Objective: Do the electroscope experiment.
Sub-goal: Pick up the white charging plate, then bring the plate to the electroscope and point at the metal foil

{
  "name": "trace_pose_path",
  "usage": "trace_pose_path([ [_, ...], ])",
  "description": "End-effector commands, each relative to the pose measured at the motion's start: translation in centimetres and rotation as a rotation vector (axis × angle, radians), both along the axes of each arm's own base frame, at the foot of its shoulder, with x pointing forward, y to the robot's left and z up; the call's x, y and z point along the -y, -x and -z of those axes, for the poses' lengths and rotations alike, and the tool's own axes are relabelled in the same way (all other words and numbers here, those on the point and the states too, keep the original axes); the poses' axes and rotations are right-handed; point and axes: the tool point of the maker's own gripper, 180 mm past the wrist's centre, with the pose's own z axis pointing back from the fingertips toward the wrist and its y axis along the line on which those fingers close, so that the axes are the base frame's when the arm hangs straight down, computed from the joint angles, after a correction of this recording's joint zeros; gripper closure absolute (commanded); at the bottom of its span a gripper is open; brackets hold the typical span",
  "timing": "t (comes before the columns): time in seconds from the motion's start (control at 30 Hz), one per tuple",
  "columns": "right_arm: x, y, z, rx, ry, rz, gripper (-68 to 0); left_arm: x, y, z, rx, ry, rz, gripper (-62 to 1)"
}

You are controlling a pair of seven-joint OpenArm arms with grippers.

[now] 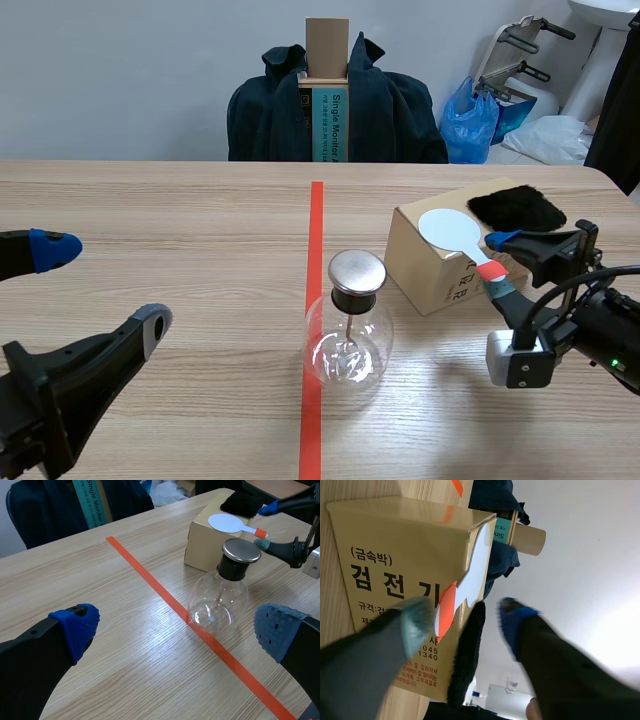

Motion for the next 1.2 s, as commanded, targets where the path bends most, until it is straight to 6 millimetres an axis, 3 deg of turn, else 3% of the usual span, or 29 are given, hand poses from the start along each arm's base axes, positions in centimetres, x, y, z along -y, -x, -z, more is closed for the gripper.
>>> trace_pose_path([
  [0.0,0.7,-1.2,-1.7,0.055,0.007,0.010,-15.0,0.5,-0.1,-1.0,0.029,0.026,0.009,-62.3],
  [0.1,0.7,-1.2,-1.7,0.055,0.007,0.010,-0.5,0.5,-0.1,-1.0,0.029,0.026,0.009,-62.3],
  [0.5,0.8,-1.3,-2.4,0.096,0.015,0.001,-0.8,0.5,-0.1,-1.0,0.029,0.026,0.009,-62.3],
  [0.7,1.6,-1.4,-4.3,0.216,0.040,-0.009,-0.8,0.5,-0.1,-1.0,0.029,0.026,0.009,-62.3],
  [0.83,3.1,-1.7,-6.9,0.328,0.016,0.017,-0.8,0.4,0.0,-0.6,0.012,0.011,0.009,-62.3],
  [0.9,3.9,-1.9,-7.8,0.343,-0.010,0.043,-0.8,0.4,0.1,0.0,-0.005,-0.020,0.015,-54.4],
  [1.03,5.4,-1.9,-10.3,0.389,-0.054,0.085,-0.8,0.2,0.1,1.4,-0.040,-0.106,0.055,-28.7],
  [1.13,5.9,-1.4,-12.1,0.422,-0.093,0.102,-0.8,-0.4,-0.5,2.1,-0.049,-0.145,0.094,-3.7],
  [1.17,6.0,-1.1,-12.6,0.432,-0.105,0.106,-0.8,-0.6,-0.8,2.2,-0.046,-0.154,0.108,-1.7],
])
